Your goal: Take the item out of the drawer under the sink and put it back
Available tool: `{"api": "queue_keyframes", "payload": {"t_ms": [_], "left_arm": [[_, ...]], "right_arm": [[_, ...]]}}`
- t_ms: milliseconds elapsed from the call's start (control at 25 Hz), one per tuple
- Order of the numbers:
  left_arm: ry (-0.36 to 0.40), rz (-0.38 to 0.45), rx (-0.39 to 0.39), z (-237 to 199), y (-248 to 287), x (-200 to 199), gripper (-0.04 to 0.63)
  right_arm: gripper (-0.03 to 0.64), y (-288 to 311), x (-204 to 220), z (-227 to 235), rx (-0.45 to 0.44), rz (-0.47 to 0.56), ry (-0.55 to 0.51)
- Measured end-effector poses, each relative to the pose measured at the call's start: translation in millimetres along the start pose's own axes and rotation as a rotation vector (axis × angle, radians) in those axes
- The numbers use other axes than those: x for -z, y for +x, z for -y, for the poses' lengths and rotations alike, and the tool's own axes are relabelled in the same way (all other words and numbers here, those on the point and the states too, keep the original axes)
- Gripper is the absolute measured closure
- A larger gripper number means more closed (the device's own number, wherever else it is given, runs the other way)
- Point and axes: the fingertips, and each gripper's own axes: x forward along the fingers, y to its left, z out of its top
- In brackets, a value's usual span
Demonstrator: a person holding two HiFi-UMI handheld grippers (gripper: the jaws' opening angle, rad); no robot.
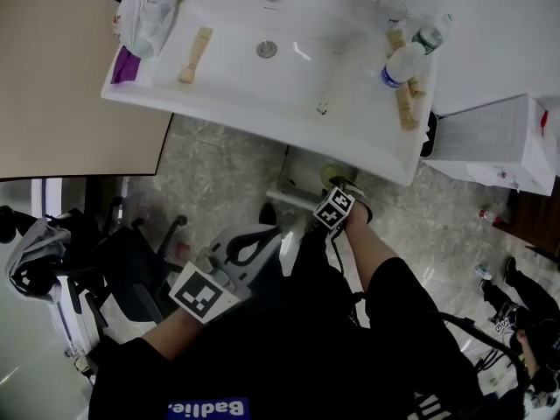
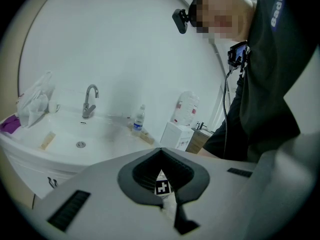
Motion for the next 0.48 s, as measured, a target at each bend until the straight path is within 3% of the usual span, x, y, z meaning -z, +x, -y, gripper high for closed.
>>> {"api": "queue_keyframes", "payload": {"t_ms": [480], "left_arm": [[-0.004, -0.006, -0.030, -7.7, -9.0, -0.1, 0.589]], "right_arm": [[0.590, 10.2, 4.6, 5.7, 0.043, -0.074, -0.134]]}}
